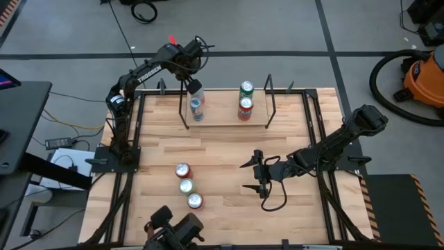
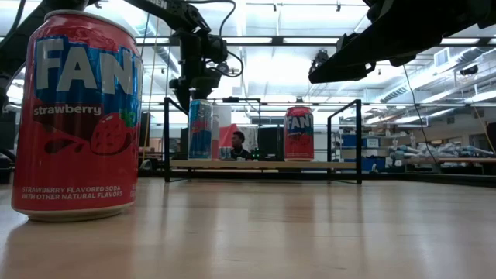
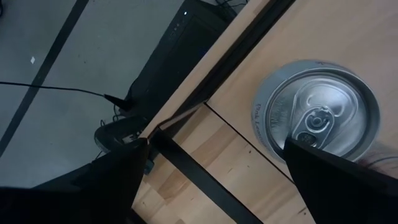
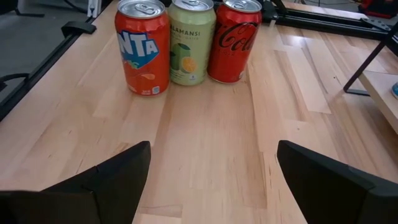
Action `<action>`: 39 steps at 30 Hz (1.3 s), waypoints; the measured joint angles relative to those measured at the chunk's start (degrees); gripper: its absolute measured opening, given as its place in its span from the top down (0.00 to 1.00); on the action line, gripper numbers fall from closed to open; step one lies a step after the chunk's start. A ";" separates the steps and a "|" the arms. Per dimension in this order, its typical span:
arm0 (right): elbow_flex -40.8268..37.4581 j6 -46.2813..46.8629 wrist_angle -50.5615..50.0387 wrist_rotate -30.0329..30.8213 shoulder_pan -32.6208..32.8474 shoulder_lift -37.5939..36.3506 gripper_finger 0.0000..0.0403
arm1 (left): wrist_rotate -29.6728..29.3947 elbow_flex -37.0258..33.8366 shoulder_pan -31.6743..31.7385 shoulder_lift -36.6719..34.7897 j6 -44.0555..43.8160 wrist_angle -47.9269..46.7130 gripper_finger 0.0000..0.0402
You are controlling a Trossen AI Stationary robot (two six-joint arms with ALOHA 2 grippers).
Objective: Place canned beverage on shelf
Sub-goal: Put the white-orange soda can on the shelf
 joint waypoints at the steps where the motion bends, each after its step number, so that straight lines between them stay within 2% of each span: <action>1: 0.01 0.00 -0.01 0.01 0.00 0.00 0.10 | 0.00 0.00 -0.10 0.00 0.00 -0.08 0.03; 19: 0.00 0.00 -0.02 0.01 0.00 0.00 0.10 | 0.13 0.00 -0.10 0.00 -3.62 -0.40 0.03; 39: 0.01 0.02 -0.02 -0.27 0.00 0.00 0.10 | 0.17 0.00 -0.10 0.00 -16.67 0.97 0.03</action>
